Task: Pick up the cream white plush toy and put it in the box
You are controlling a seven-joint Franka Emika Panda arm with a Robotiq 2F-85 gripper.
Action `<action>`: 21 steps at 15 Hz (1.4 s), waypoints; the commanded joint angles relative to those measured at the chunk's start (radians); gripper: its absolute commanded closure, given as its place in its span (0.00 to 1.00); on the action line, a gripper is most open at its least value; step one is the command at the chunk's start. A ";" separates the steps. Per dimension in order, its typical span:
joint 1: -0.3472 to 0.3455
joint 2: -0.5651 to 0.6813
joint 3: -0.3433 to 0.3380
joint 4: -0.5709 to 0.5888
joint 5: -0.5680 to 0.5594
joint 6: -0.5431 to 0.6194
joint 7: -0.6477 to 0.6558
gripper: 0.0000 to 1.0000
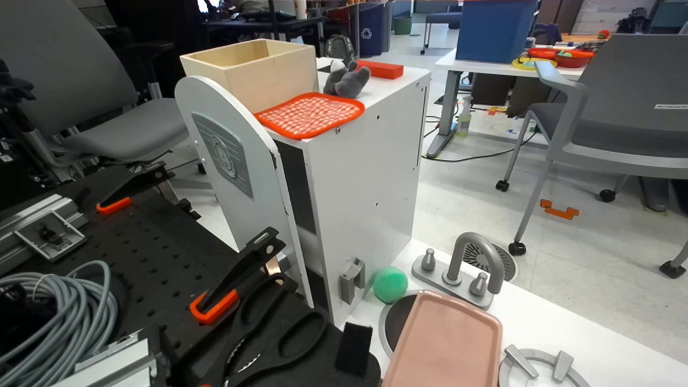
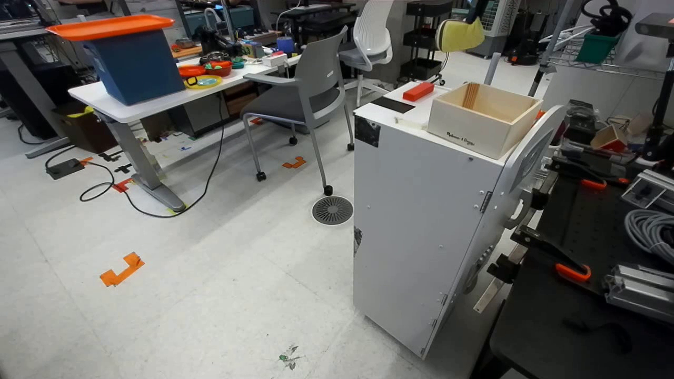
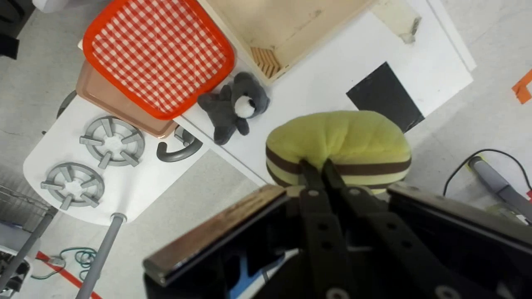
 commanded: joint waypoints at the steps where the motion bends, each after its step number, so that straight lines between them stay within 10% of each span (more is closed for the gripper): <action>1: -0.011 -0.117 0.036 -0.084 0.016 0.008 -0.023 0.99; 13: -0.014 -0.332 0.114 -0.270 0.088 -0.021 -0.167 0.99; 14: -0.001 -0.334 0.097 -0.275 0.105 -0.049 -0.251 0.82; 21: -0.019 -0.327 0.079 -0.295 0.116 -0.099 -0.486 1.00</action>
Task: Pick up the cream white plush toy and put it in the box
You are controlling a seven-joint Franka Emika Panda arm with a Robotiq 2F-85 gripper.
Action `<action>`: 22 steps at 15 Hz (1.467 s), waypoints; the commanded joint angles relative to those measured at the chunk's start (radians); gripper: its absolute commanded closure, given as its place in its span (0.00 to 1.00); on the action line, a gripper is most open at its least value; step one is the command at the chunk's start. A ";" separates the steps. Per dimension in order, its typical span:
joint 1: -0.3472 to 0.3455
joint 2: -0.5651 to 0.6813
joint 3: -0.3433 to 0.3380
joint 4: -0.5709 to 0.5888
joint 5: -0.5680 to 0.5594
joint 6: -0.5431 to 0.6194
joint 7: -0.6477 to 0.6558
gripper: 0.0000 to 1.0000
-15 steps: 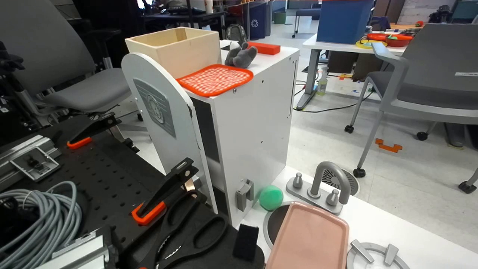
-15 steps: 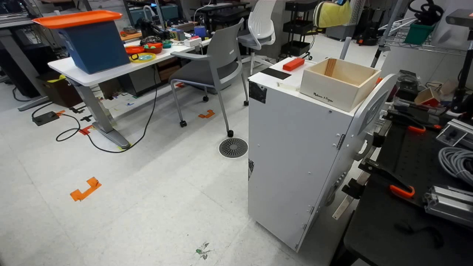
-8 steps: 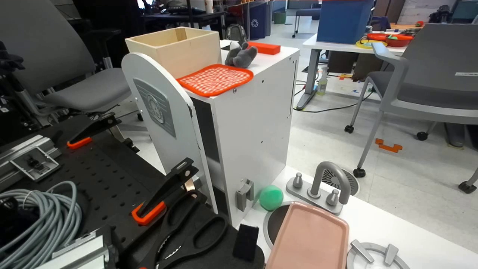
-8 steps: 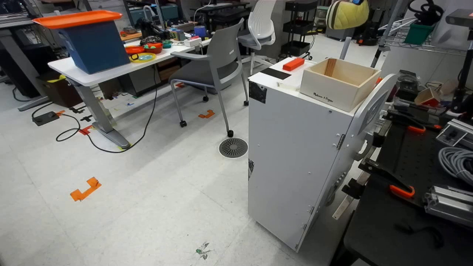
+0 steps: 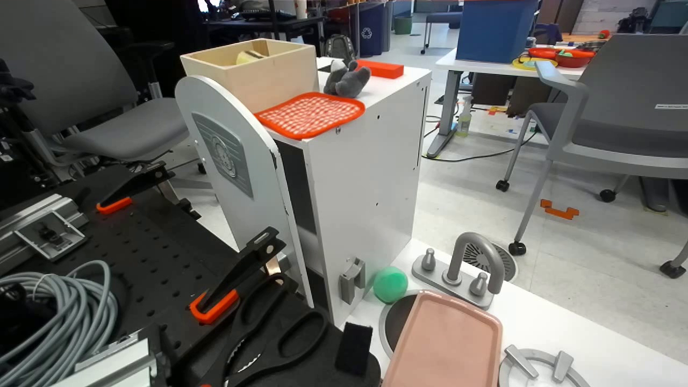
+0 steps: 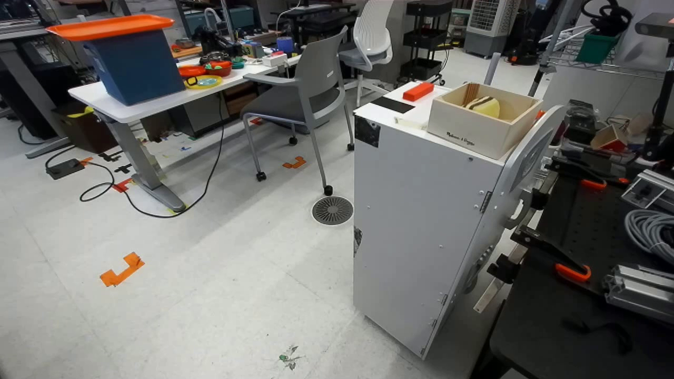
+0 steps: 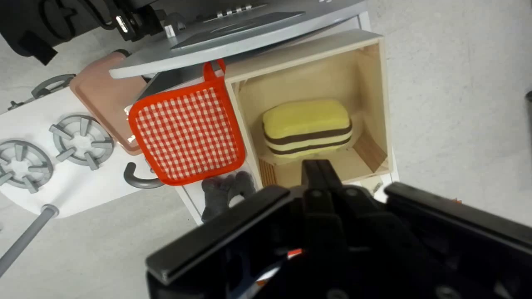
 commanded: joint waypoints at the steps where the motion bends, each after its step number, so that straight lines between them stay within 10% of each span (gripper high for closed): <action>1: -0.012 -0.021 -0.008 -0.011 0.012 -0.021 -0.092 0.74; 12: 0.009 0.001 -0.010 -0.031 0.043 -0.092 -0.213 0.02; 22: 0.015 0.039 0.003 -0.068 0.018 -0.125 -0.255 0.00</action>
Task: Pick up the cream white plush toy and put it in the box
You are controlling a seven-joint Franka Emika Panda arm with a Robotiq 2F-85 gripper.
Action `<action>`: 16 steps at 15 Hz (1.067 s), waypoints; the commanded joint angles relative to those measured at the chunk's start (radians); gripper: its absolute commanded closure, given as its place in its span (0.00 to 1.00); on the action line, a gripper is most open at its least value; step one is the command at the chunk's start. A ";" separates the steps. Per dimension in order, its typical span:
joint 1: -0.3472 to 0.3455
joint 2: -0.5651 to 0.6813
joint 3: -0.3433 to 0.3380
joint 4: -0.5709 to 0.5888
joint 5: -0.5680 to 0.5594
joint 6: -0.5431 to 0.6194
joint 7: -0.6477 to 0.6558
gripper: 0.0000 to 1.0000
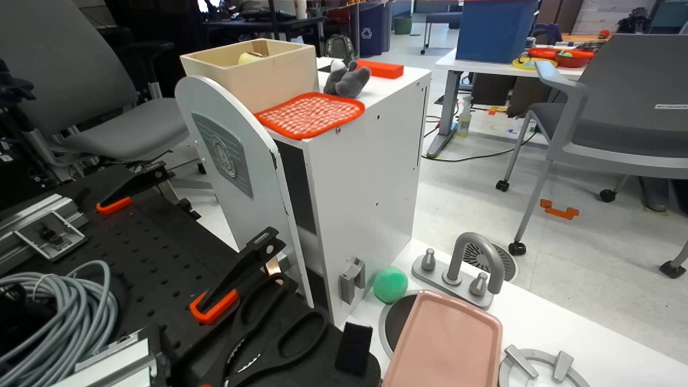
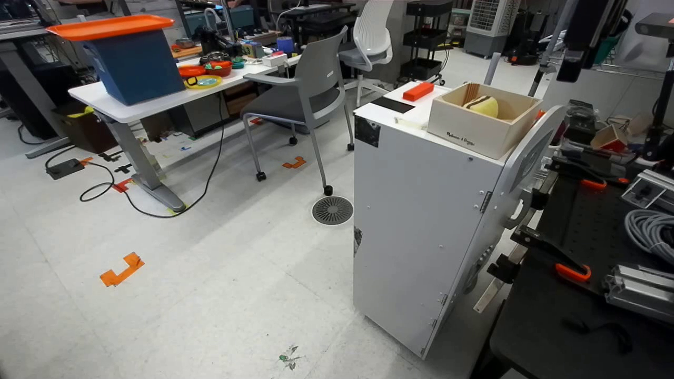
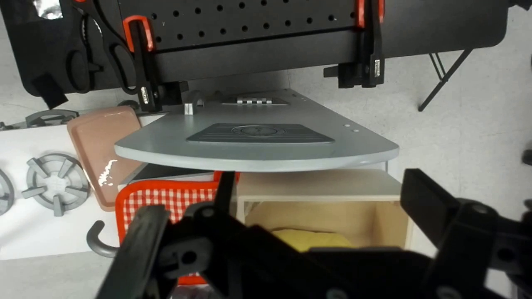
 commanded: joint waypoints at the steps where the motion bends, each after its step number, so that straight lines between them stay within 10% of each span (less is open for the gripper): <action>1: -0.005 -0.001 0.003 0.001 0.003 0.004 0.006 0.00; 16: -0.001 -0.245 0.075 -0.020 0.006 0.012 0.186 0.00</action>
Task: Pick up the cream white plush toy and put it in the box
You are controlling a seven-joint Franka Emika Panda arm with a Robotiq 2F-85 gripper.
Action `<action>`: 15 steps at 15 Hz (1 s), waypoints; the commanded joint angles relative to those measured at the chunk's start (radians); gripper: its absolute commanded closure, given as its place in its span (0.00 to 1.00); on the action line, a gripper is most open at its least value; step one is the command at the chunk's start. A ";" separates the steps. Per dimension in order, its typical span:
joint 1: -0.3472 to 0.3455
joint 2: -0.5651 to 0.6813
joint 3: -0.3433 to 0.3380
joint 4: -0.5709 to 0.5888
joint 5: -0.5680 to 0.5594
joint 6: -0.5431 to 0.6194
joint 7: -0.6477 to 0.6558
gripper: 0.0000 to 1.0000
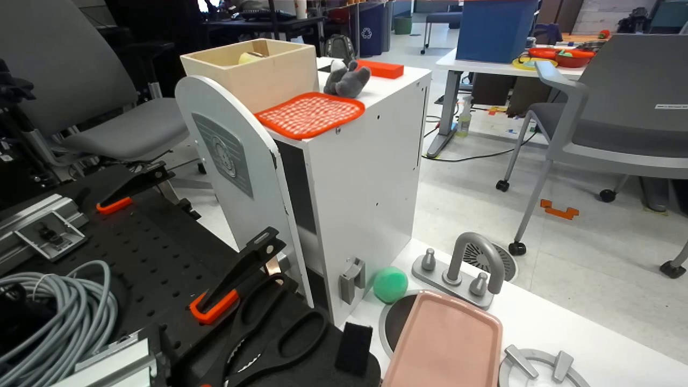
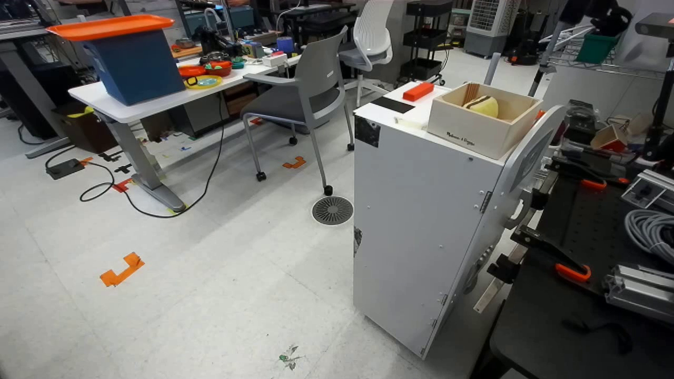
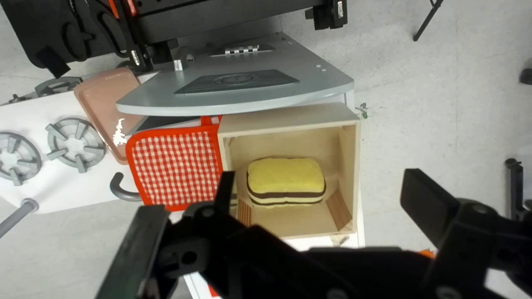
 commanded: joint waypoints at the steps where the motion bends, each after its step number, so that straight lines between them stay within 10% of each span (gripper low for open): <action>1: -0.001 -0.100 0.012 -0.023 0.009 0.008 0.023 0.00; 15: -0.009 -0.204 0.012 -0.014 0.006 -0.002 0.011 0.00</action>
